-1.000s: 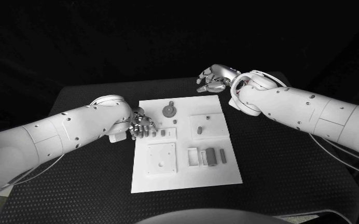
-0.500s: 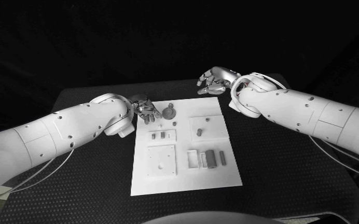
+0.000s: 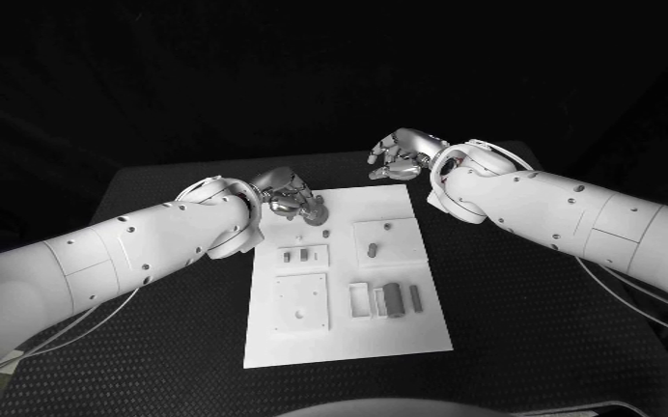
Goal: Assemble the parts on the task board
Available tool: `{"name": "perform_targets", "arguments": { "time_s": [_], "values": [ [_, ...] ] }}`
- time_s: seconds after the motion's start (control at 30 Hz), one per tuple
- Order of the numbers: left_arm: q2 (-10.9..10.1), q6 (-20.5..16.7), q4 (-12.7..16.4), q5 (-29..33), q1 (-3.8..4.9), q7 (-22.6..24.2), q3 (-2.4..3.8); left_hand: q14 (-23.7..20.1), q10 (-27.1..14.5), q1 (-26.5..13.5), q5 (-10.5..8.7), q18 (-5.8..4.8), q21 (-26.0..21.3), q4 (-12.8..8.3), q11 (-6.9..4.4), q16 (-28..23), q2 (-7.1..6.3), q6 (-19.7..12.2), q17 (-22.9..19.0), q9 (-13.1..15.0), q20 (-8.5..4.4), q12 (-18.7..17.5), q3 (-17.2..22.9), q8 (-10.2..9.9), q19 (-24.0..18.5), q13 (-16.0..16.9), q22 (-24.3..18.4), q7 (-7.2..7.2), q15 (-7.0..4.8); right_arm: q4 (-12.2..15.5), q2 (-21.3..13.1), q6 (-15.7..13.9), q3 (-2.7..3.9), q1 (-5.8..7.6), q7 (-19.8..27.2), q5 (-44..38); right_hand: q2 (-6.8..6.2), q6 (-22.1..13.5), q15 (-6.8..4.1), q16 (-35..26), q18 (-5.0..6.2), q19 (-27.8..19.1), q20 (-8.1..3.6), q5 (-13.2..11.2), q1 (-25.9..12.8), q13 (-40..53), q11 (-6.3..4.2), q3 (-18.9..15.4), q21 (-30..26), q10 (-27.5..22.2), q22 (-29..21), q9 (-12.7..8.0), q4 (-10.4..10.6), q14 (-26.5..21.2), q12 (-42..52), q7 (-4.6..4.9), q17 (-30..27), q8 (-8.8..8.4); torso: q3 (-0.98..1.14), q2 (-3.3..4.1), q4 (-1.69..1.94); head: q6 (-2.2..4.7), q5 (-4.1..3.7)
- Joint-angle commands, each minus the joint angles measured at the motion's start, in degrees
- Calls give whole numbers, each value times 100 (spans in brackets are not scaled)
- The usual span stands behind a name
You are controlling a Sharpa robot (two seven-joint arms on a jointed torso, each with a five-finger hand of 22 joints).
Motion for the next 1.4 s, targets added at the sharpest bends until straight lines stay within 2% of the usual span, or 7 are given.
{"name": "perform_targets", "arguments": {
  "time_s": [0.03, 0.23, 0.5, 0.77, 0.87, 1.03, 1.4],
  "values": [
    [88, -471, -90, -1041, -6, 630, -73, 67, -36, 69, 12, 136, 39, -3, 9, 27, -59, -44, 10, -54, 0, -108, -37, -29, 63, -65, 17, -15, -5, -34, 17, 22, 1, -3, 47, -4, 2, 23, 20, -25, 165, -10, -37, 5, -69, -9, 17, 8, -19, -10, 91, -7, 40, 6, 30, 82, 2, -11, -6, 2, -6, 21, 11],
    [218, -830, -293, -1076, -69, 1024, -192, 72, -8, 114, 13, 149, 8, 4, 24, -11, -118, -78, -6, -141, 18, -237, -51, -35, 71, -148, 18, 24, 10, -217, 38, -75, 1, -2, 203, 415, 3, -3, 34, -103, 166, -85, -13, 13, -79, -36, 32, 25, -77, -70, 73, -13, 40, -68, -23, 94, -31, -23, -7, 0, -11, 40, 22],
    [311, -680, -381, -1311, -81, 1043, -200, 22, 68, 130, 10, 142, -57, 4, 43, -82, -115, -1, -34, -194, 40, -319, -50, 27, 35, -204, 1, 31, 31, -313, 58, -262, 1, -2, 463, 1115, 13, -289, 259, -1616, 4, -1147, 446, 4, -165, -1025, 229, 203, -1141, -634, -402, -36, -8, -897, -1218, 277, -728, -120, 5, -2, -12, 48, 12],
    [446, -523, -515, -1573, -106, 993, -358, 122, 142, 164, 12, 195, -14, 1, 75, -7, -109, 111, 6, -221, 46, -371, -70, 102, 152, -240, 45, 54, 49, -328, 79, -373, 1, -2, 552, 1449, 15, -479, 565, -3048, -142, -1980, 800, 10, -137, -2119, 496, 198, -2009, -1057, -824, 3, -72, -1429, -2197, 460, -1203, -78, 2, 2, -3, 45, -10],
    [486, -477, -592, -1573, -135, 989, -385, 111, 121, 147, 11, 203, -23, 4, 79, -8, -106, 52, 10, -261, 57, -422, -89, 74, 150, -268, 56, 16, 55, -334, 86, -303, 1, -2, 569, 1555, 29, -517, 797, -3554, -247, -2441, 920, 3, -110, -2549, 661, 208, -2320, -1263, -924, 11, -72, -1851, -2605, 453, -1329, -51, 4, 5, -15, 47, -1],
    [527, -438, -618, -1575, -156, 1018, -418, 109, 139, 162, 12, 213, -33, 2, 69, -5, -82, 91, 16, -288, 58, -460, -93, 102, 152, -291, 69, 12, 47, -378, 95, -182, 1, -2, 646, 2070, 66, -563, 1530, -4816, -665, -3839, 1180, 7, -37, -3250, 825, 194, -3090, -1253, -1089, 15, -72, -3024, -3228, 441, -1890, -12, 7, 5, -20, 38, -19],
    [619, -398, -684, -1690, -197, 1014, -442, 109, 226, 237, 23, 210, -56, 1, 64, -11, -17, 248, 20, -328, 57, -512, -39, 192, 156, -329, 89, 1, 42, -408, 136, -164, 1, -2, 750, 2230, 113, -682, 1665, -5575, -794, -4307, 1270, 4, 21, -4336, 917, 89, -3399, -975, -944, -106, -50, -3160, -3951, 492, -2412, 22, 10, 6, -5, 21, -25]
  ]
}}
